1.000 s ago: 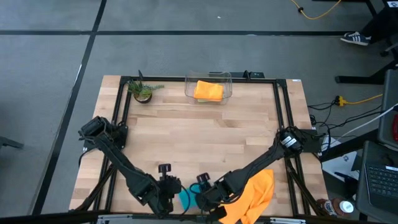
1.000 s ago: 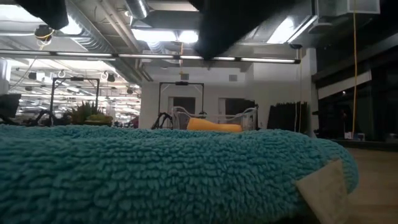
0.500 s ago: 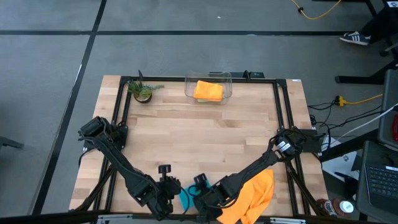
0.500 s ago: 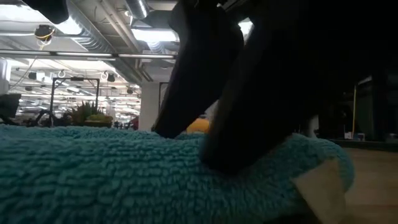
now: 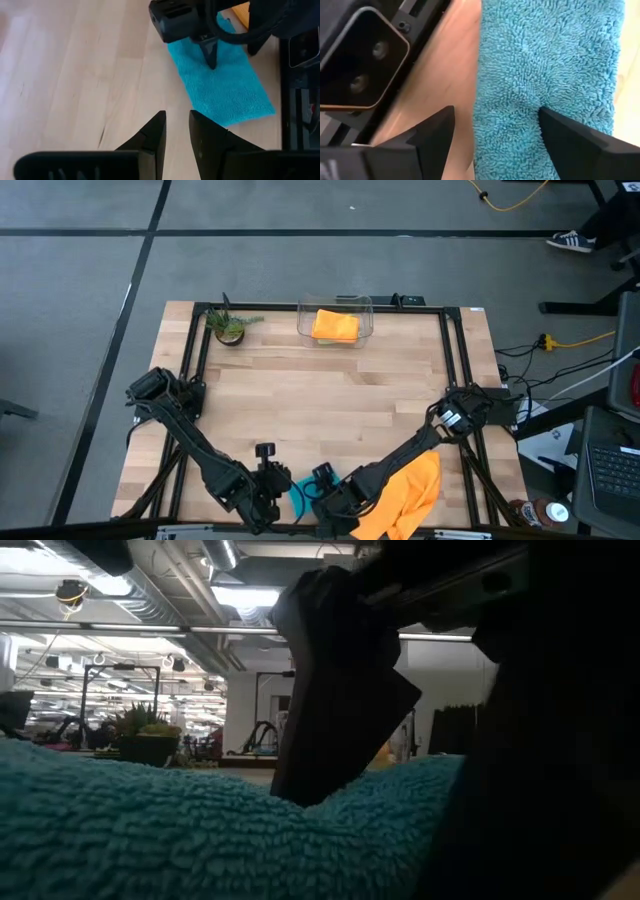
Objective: Fold microfiber towels
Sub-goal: Put the blue microfiber cloth into the transparent bin
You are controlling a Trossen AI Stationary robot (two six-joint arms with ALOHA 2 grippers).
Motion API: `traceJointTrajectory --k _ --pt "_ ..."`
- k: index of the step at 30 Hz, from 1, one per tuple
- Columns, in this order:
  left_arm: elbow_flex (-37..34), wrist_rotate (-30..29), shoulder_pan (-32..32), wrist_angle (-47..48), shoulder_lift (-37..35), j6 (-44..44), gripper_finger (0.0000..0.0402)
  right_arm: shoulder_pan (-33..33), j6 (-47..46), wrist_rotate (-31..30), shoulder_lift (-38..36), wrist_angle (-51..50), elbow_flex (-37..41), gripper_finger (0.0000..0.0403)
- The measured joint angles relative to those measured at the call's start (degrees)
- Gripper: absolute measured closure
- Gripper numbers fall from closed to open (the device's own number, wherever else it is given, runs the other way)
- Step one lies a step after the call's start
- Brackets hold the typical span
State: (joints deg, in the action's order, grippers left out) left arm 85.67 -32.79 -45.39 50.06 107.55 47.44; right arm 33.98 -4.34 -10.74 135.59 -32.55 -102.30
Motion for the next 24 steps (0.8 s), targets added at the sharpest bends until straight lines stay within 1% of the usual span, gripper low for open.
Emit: traceJointTrajectory --k 6,10,13,15,18,19,22,24 --pt "0.00 0.00 0.00 0.02 0.02 0.02 0.0324 -3.28 -2.66 0.38 0.00 -4.34 -0.09 0.0162" --pt "0.00 0.00 0.00 0.02 0.02 0.01 0.0324 -4.53 -2.67 0.04 0.00 -5.10 -0.06 0.0205" --pt "0.00 0.00 0.00 0.04 0.02 0.01 0.0324 -5.11 -2.80 -0.06 0.00 -4.80 0.04 0.0255" --pt "0.00 0.00 -0.02 0.31 0.02 0.01 0.0324 -5.40 -3.13 -0.74 0.00 -4.80 0.08 0.0298" --pt "0.00 0.00 -0.09 0.83 0.02 0.41 0.0324 -6.06 -4.22 -2.30 0.00 -4.84 0.09 0.0367" --pt "0.00 -0.04 -0.21 0.82 0.02 0.66 0.0324 -6.12 -4.24 -4.16 0.03 -4.87 0.14 0.0379" --pt "0.00 -1.36 -0.70 1.18 -0.52 0.90 0.0324 -6.02 -4.55 -9.14 0.20 -5.98 0.22 0.0381" --pt "0.02 -2.36 -1.03 2.38 -1.25 0.94 0.0324 -5.95 -4.36 -10.49 -0.25 -7.58 0.22 0.0381"
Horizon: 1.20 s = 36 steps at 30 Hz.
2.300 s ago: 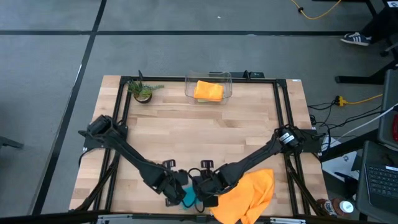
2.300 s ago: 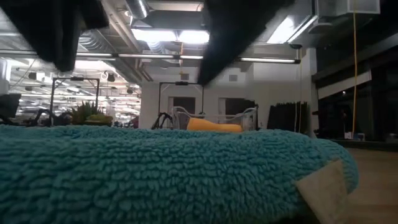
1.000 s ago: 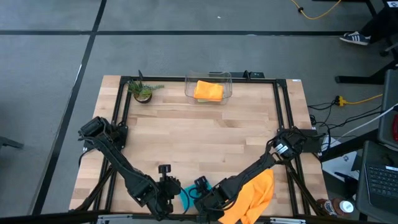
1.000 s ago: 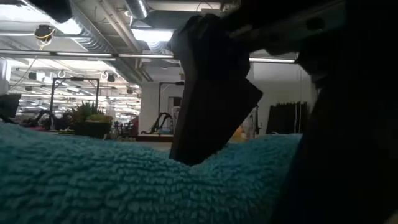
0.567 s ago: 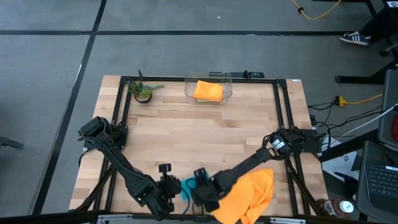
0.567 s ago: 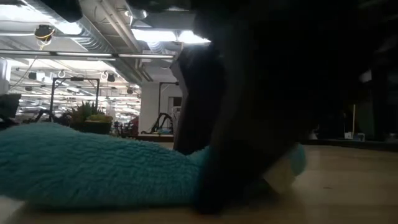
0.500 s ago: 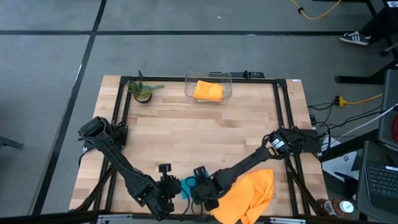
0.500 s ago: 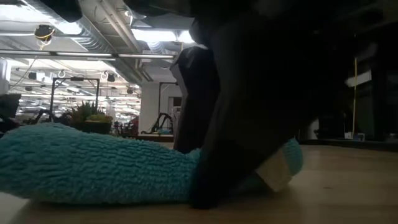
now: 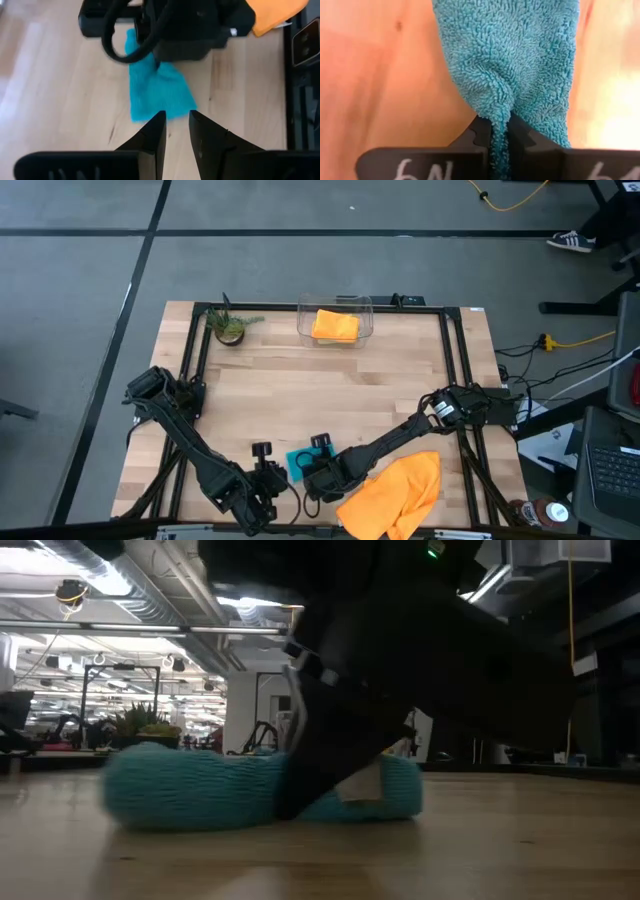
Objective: Fold microfiber towels
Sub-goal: Put the blue microfiber cloth into the transparent bin
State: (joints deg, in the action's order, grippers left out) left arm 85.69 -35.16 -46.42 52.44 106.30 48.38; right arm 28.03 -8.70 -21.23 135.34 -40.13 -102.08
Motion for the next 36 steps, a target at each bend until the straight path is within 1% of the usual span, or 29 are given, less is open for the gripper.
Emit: traceJointTrajectory --k 4,10,13,16,19,23,26,28,32,36 --pt "-0.01 -0.83 -0.15 3.29 -1.17 1.08 0.0324 -1.34 1.76 0.26 -1.57 -3.67 0.17 0.0381" --pt "0.02 -2.49 -0.10 4.72 -1.50 1.16 0.0324 -4.84 4.48 -0.17 -4.77 -11.68 0.48 0.0381" --pt "0.02 -2.51 -0.10 5.09 -1.50 1.16 0.0324 -6.49 4.98 -2.85 -7.16 -15.23 0.46 0.0381" --pt "0.02 -2.62 -0.10 5.55 -1.50 1.18 0.0324 -8.22 6.85 -3.33 -9.98 -17.91 0.46 0.0381" --pt "0.02 -2.58 -0.10 5.72 -1.50 1.20 0.0324 -10.07 9.55 -5.64 -14.04 -19.99 0.44 0.0381" --pt "0.02 -2.67 -0.10 5.97 -1.50 1.19 0.0324 -13.73 12.14 -9.68 -19.74 -21.50 0.35 0.0381" --pt "0.02 -2.67 -0.07 6.10 -1.52 1.20 0.0324 -17.14 16.29 -12.12 -24.20 -21.33 0.24 0.0381" --pt "0.02 -2.67 0.00 6.14 -1.52 1.20 0.0324 -20.15 19.75 -11.60 -26.61 -19.25 0.17 0.0381" --pt "0.02 -2.73 0.24 6.69 -1.52 1.20 0.0324 -27.26 26.58 -6.90 -28.05 -15.42 0.13 0.0381" --pt "0.02 -2.92 0.42 6.86 -1.52 1.20 0.0324 -35.64 28.79 -2.76 -28.18 -12.73 0.65 0.0381"
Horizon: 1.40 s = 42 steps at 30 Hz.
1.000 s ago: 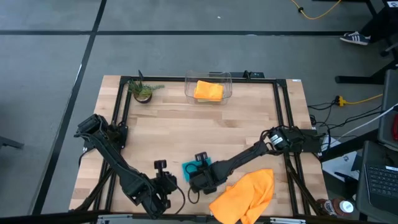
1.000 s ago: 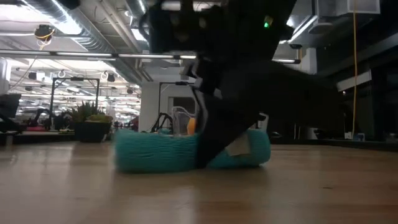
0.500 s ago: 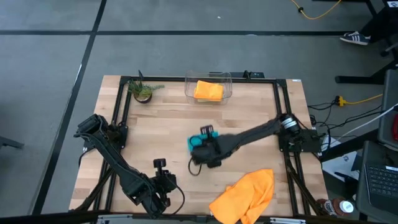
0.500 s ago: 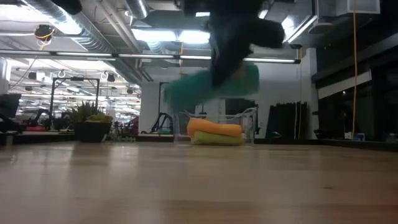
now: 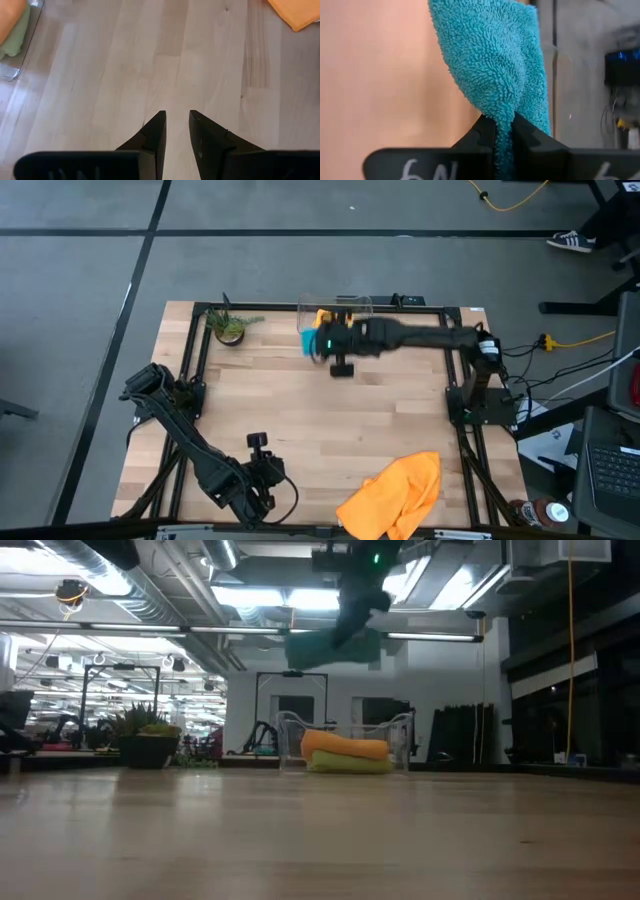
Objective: Fold microfiber towels
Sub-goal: Put the blue microfiber cloth into the transparent bin
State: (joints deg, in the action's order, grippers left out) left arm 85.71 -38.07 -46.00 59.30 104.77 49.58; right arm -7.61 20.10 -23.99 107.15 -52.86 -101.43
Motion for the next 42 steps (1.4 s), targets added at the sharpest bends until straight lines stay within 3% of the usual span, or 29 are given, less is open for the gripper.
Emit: traceJointTrajectory --k 4,7,9,23,26,35,42 --pt "0.00 0.01 -0.02 0.26 0.00 0.00 0.0324 -7.87 0.13 2.80 -0.02 3.35 2.40 0.0381" --pt "0.00 0.01 -0.02 0.47 0.00 0.00 0.0324 -12.79 1.47 9.43 -0.15 13.19 6.94 0.0381" --pt "0.00 -0.02 -0.02 0.71 0.00 0.00 0.0324 -15.03 2.21 10.60 -0.01 19.05 10.74 0.0381" --pt "-0.04 -0.32 1.51 1.82 0.00 -0.17 0.0324 -20.82 5.83 11.92 0.00 38.63 26.84 0.0380" --pt "-0.04 -0.30 2.12 1.82 0.00 -0.17 0.0324 -20.57 5.90 12.35 -0.02 39.01 26.95 0.0345" --pt "-0.04 0.26 3.28 2.97 -0.02 -0.20 0.0324 -20.05 5.58 13.08 -0.02 34.57 26.43 0.0192" --pt "-0.04 0.27 3.37 3.22 -0.02 -0.20 0.0324 -17.05 2.88 11.68 -0.22 22.26 16.59 0.0160"
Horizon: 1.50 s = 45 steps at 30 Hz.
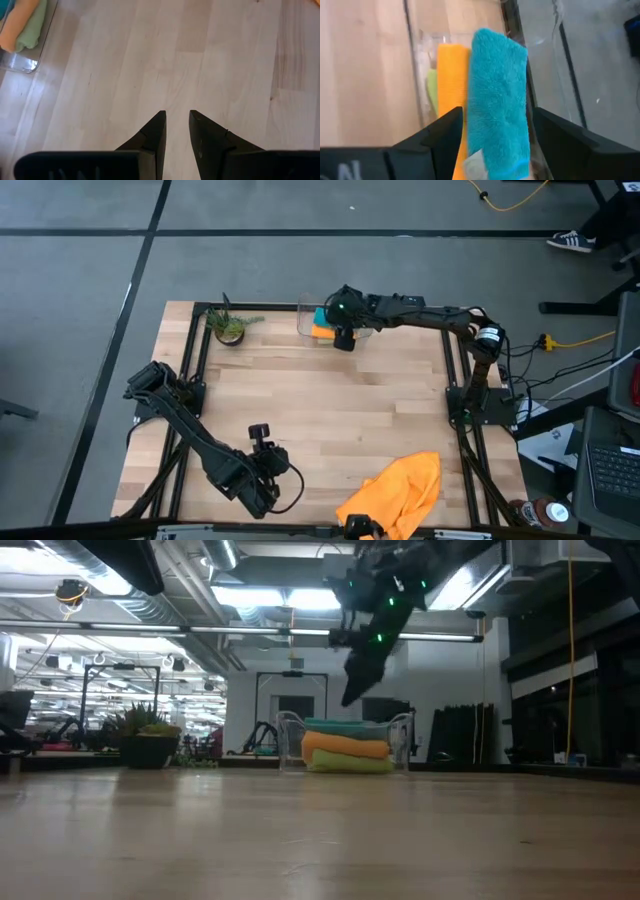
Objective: Fold microfiber towels
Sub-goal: Put the blue microfiber cloth into the transparent bin, then fold the orange microfiber cloth
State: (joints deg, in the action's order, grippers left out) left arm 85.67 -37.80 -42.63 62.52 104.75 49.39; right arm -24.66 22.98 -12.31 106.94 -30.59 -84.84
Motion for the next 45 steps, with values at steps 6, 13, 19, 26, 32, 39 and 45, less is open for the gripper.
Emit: traceJointTrajectory --k 6,13,19,26,32,39,45 --pt "0.00 0.00 -0.02 0.02 0.00 0.00 0.0324 1.39 -4.86 -0.03 -0.11 -13.17 -9.93 0.0159" --pt "0.00 -0.03 -0.02 0.00 0.00 0.00 0.0324 -1.34 -11.00 -0.05 0.37 -6.30 -8.57 0.0158" --pt "0.00 -0.66 -0.02 0.00 0.00 -0.42 0.0324 -5.68 -19.43 1.02 4.08 0.42 -3.85 0.0158" --pt "0.00 -0.68 -0.04 -0.01 0.00 -0.42 0.0324 -5.45 -19.71 2.70 8.18 3.25 -1.99 0.0158" --pt "0.00 -0.68 -0.02 -0.02 0.00 -0.42 0.0324 -4.00 -20.85 7.21 9.22 1.88 -2.03 0.0158" --pt "0.00 -0.68 -0.02 -0.02 0.00 -0.42 0.0324 -3.79 -21.04 7.47 9.58 1.59 -2.43 0.0158" --pt "0.00 -0.68 -0.02 -0.02 0.00 -0.42 0.0324 -3.66 -21.22 7.45 6.23 -5.75 -8.55 0.0158"
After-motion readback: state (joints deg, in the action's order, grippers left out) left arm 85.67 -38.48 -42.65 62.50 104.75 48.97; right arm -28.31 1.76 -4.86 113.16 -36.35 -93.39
